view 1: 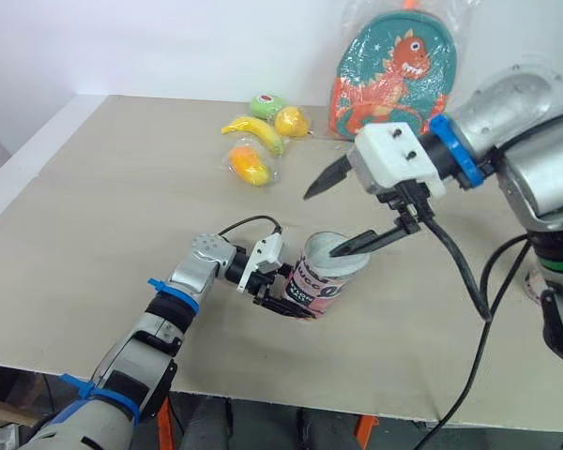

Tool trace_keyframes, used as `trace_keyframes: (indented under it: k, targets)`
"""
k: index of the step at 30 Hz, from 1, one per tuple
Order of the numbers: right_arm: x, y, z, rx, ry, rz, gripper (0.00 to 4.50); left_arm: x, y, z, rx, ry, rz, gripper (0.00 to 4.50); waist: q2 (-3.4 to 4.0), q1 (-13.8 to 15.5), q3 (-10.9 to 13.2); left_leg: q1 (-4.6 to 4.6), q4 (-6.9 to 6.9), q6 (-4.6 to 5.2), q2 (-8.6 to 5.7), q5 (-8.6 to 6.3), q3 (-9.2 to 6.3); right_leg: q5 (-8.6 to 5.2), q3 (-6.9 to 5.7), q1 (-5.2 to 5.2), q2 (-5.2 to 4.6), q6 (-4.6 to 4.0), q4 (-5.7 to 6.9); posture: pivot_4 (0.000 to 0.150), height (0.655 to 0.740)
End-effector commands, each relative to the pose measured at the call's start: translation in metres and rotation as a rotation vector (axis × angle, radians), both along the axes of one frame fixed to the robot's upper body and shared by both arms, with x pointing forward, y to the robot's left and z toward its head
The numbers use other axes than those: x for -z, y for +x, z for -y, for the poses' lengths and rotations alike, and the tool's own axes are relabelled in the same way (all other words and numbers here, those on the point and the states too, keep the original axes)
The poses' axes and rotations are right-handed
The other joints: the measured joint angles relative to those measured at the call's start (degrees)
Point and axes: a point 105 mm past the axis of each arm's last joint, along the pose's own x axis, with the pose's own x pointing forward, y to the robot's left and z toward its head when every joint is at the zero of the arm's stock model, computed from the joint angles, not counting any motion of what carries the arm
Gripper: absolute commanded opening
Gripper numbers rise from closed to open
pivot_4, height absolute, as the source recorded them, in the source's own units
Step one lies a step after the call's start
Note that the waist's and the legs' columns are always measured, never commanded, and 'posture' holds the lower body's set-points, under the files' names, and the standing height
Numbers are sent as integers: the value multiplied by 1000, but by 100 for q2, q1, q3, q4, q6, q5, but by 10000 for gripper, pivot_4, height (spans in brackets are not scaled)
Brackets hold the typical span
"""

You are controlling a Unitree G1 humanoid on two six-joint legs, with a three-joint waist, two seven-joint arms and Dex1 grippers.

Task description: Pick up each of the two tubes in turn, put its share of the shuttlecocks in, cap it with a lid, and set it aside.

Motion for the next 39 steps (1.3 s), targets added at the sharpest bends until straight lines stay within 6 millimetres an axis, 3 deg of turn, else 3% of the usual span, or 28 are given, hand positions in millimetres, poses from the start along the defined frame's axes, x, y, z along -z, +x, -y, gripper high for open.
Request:
trace_keyframes:
  k: [1, 8, 16, 21, 26, 27, 30, 32, 33, 39]
  targets:
    - [-6, -5, 9, -5, -54, 75, 44570, 2, 2, -4, -15, 18, -4, 29632, 0, 1, 0, 0, 0, 0, 0, 0, 0, 0, 0, 0, 0, 0, 0, 1500, 7400]
    - [-15, -2, 13, 18, -43, 114, 44570, 2, 3, -3, -14, 17, -5, 29632, 0, 1, 0, 0, -1, 0, 0, 0, 1, 0, 2, 0, 0, 0, 0, 1500, 7400]
    - [-7, -2, 8, 1, -43, 98, 44570, 2, 3, -3, -17, 16, -3, 29632, 0, 2, 0, 0, -1, 0, 0, 0, 1, 0, 2, 0, -1, -1, 0, 1500, 7400]
    - [-1, 9, 17, 35, -98, 126, 44570, 3, 2, -4, -20, 18, -5, 29632, 0, 2, 0, 0, 0, 0, 0, 0, 2, 0, 2, 0, -1, 0, 0, 1500, 7400]
    - [-5, 14, 23, 64, -91, 130, 32769, 3, 2, -4, -22, 18, -5, 29632, 0, 2, 0, 1, 2, 0, 0, 0, 1, 1, 1, 1, 0, 2, 0, 1500, 7400]
    - [-6, 14, 23, 64, -86, 130, 26683, 3, 2, -4, -23, 19, -4, 29632, 0, 2, 0, 1, 3, 0, 0, 0, 2, 2, 1, 1, -1, 3, 0, 1500, 7400]
    - [-7, 13, 22, 60, -77, 122, 14711, 4, 2, -4, -22, 20, -3, 29632, 0, 2, 0, 1, 4, 0, 0, 0, 2, 3, 1, 1, 0, 3, 0, 1500, 7400]
    - [-6, 13, 22, 57, -77, 120, 3479, 4, 2, -4, -20, 21, -3, 29632, 0, 1, 0, 1, 3, 0, 0, 0, 2, 3, 2, 1, -1, 3, 0, 1500, 7400]
    - [-6, 12, 22, 56, -77, 118, 317, 3, 2, -4, -20, 21, -2, 29632, 0, 2, 0, 0, 3, 0, 0, 0, 2, 3, 2, 1, -1, 2, 0, 1500, 7400]
    - [-6, 12, 22, 60, -68, 114, 317, 4, 2, -4, -20, 22, -1, 29632, 0, 2, 0, 0, 3, 0, 0, 0, 2, 3, 2, 1, -1, 1, 0, 1500, 7400]
